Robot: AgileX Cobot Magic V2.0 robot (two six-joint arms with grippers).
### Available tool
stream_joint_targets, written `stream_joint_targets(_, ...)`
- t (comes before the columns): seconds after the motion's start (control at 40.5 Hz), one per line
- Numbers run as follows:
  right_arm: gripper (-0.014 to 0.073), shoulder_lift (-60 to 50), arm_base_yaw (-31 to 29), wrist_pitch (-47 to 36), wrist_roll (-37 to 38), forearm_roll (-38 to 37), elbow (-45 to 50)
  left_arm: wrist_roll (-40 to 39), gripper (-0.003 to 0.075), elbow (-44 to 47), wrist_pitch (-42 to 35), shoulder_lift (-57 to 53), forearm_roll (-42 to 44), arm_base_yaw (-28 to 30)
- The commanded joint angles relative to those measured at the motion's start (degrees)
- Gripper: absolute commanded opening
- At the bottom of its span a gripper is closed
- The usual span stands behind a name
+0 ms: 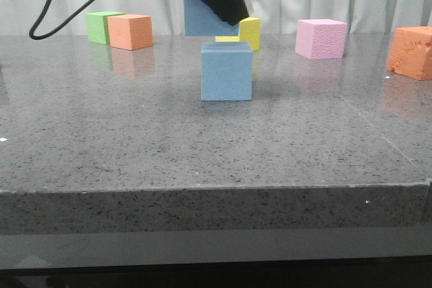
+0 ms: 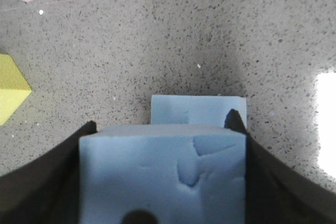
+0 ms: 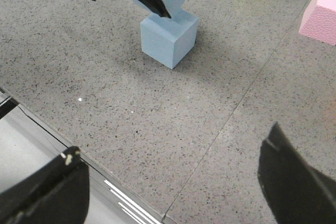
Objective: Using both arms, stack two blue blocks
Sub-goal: 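Lift the cube with the left gripper and place it atop the centre cube, then open the left gripper and raise it off the stack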
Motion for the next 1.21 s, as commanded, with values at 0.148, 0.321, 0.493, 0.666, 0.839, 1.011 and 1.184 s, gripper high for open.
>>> stream_joint_targets(0.148,0.0654,-0.25,-0.44,-3.89,-0.45,1.76,-1.31,0.53,0.0379,-1.93,-2.93,-2.28,-3.68,0.08)
stream_joint_targets(0.321,0.0654,-0.25,-0.44,-3.89,-0.45,1.76,-1.31,1.33,0.0379,-1.93,-2.93,-2.28,-4.12,0.08)
stream_joint_targets(0.493,0.0654,-0.25,-0.44,-3.89,-0.45,1.76,-1.31,2.03,0.0379,-1.93,-2.93,-2.28,-5.97,0.08)
stream_joint_targets(0.666,0.0654,-0.25,-0.44,-3.89,-0.45,1.76,-1.31,2.7,0.0379,-1.93,-2.93,-2.28,-5.97,0.08)
stream_joint_targets(0.839,0.0654,-0.25,-0.44,-3.89,-0.45,1.76,-1.31,2.7,0.0384,-1.93,-2.93,-1.33,-6.01,0.08)
stream_joint_targets(1.011,0.0654,-0.25,-0.44,-3.89,-0.45,1.76,-1.31,2.8,0.0526,-1.93,-2.93,-1.04,-6.01,0.08)
stream_joint_targets(1.184,0.0654,-0.25,-0.44,-3.89,-0.45,1.76,-1.31,2.8,0.0556,-1.93,-3.22,-1.04,-6.01,0.08)
